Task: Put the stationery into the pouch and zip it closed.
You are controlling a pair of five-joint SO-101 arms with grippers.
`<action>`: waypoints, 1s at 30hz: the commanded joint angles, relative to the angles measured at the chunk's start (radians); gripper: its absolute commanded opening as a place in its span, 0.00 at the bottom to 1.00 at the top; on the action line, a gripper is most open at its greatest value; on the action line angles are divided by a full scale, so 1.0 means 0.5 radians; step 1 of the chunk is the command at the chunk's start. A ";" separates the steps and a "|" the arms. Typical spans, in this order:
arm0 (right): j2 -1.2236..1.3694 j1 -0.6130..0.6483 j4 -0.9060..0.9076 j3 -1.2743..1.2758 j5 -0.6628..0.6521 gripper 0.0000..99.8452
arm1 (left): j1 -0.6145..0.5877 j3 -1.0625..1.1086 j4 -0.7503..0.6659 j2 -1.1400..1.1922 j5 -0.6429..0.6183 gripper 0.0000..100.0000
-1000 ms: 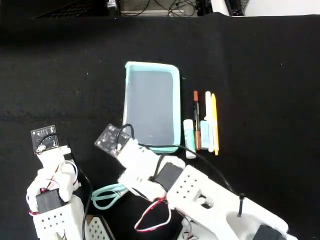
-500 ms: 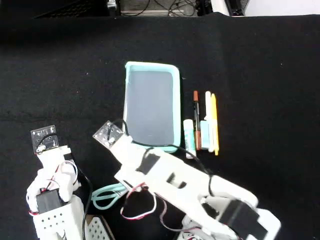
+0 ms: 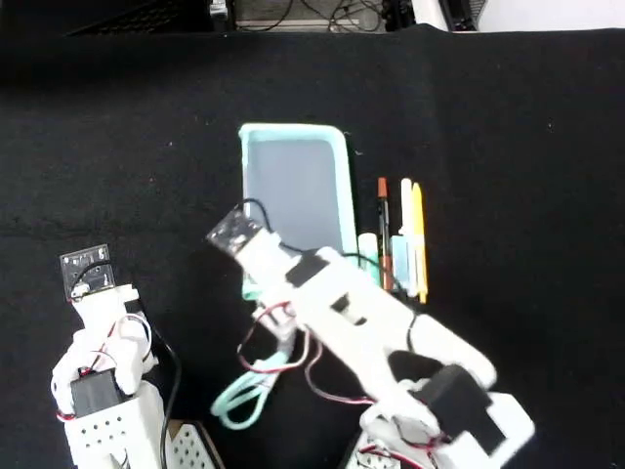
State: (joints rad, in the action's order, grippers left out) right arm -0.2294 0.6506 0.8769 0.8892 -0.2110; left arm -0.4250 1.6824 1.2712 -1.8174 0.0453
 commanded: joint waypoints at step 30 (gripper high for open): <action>-0.253 0.153 -0.092 0.241 0.104 0.09 | 0.032 0.032 -0.212 -0.009 -0.006 0.03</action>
State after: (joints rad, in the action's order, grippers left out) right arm -0.3230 0.7396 0.8263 1.0027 -0.1649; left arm -0.4250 1.6824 1.2574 -1.8174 0.0453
